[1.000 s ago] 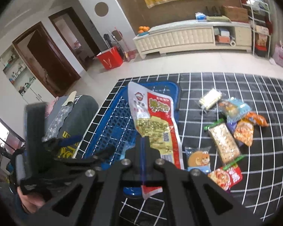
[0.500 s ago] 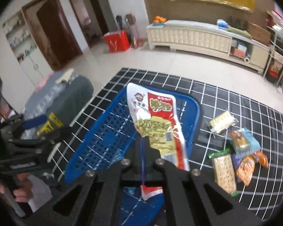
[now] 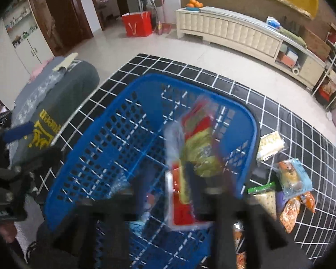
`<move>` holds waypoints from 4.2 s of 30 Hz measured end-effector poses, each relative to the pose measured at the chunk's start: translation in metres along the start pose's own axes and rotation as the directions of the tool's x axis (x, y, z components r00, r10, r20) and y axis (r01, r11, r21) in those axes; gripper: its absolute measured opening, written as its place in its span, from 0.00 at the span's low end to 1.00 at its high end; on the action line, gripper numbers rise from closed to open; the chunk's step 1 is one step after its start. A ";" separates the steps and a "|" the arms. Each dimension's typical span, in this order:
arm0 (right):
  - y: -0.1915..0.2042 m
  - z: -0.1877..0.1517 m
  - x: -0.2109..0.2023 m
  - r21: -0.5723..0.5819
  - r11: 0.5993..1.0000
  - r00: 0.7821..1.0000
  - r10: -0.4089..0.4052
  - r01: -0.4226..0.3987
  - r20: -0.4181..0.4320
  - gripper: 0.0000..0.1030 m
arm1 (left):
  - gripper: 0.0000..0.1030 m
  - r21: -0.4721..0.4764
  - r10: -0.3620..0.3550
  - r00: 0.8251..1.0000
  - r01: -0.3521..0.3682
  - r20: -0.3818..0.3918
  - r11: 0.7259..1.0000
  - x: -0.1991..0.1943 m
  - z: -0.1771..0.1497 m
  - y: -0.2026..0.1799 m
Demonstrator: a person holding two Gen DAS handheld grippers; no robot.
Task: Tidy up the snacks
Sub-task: 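Release the bread bag and sausage pack into the basket with both tools, then move both tools back over the snack pile and grasp the purple wrapper with the left tool, then carry the purple wrapper over the basket with the left tool while the right tool grasps a red snack bag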
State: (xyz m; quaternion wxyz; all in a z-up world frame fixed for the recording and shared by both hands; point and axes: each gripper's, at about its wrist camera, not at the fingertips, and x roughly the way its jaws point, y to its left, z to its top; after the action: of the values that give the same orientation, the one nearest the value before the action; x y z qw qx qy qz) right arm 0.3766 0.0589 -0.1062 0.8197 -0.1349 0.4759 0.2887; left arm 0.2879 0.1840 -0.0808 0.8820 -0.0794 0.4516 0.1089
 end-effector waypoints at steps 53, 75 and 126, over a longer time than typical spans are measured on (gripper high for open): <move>-0.187 -0.273 -0.189 0.490 0.858 0.975 -0.214 0.156 0.065 0.94 | 1.00 0.465 -0.160 0.968 0.234 -0.194 0.854 -0.037 -0.154 -0.267; -0.204 -0.294 -0.105 0.557 0.819 0.991 -0.099 0.135 -0.094 0.94 | 1.00 0.471 -0.122 0.897 0.334 -0.426 0.816 0.093 -0.157 -0.280; -0.178 -0.231 -0.077 0.662 0.750 0.995 0.068 -0.002 -0.073 0.94 | 0.46 0.258 -0.185 0.980 0.197 -0.070 0.946 -0.077 -0.088 -0.170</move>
State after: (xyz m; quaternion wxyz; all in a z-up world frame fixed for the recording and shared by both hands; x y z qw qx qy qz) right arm 0.2922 -0.2242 -0.1675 0.7860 0.1591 0.5870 0.1106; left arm 0.2205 -0.0096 -0.0621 0.8808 -0.0073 0.4718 -0.0399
